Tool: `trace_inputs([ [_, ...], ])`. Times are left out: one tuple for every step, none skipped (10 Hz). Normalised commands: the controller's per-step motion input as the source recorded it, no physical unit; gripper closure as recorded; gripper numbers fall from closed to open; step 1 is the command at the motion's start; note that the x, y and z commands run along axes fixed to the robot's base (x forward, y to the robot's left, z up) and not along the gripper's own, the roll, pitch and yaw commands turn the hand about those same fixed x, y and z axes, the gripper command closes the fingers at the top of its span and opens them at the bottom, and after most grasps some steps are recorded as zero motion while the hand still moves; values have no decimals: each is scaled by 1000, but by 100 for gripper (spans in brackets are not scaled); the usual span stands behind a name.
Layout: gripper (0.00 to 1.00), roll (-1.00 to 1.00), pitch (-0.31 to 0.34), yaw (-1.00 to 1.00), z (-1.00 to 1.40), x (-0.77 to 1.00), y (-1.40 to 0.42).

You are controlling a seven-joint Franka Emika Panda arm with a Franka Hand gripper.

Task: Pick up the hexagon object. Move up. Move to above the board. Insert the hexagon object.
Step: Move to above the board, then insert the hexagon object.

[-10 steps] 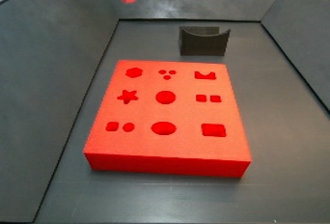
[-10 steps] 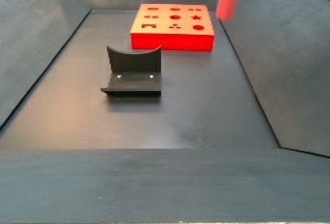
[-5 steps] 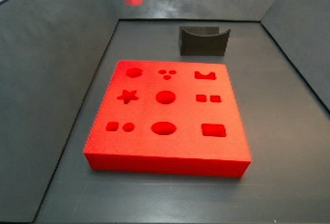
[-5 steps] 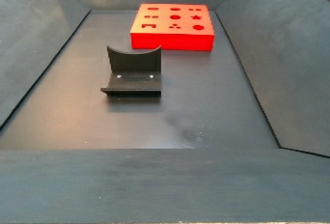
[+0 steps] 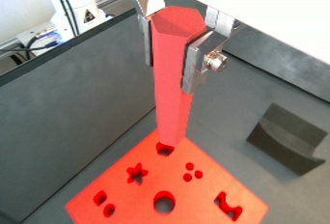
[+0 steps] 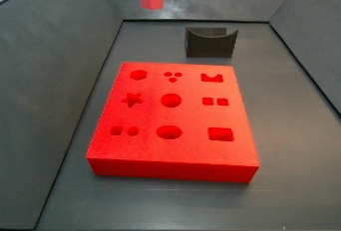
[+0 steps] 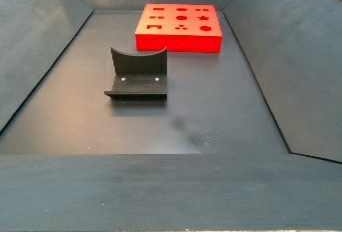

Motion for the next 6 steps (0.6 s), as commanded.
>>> trace_inputs([
  [100, 81, 103, 10, 72, 167, -254],
  [100, -9, 0, 0, 0, 0, 0],
  [100, 0, 0, 0, -80, -100, 6],
  [100, 0, -41, -100, -323, -243, 137],
  [100, -91, -67, -423, -574, -260, 300],
  [100, -119, -74, -417, -657, -263, 371],
])
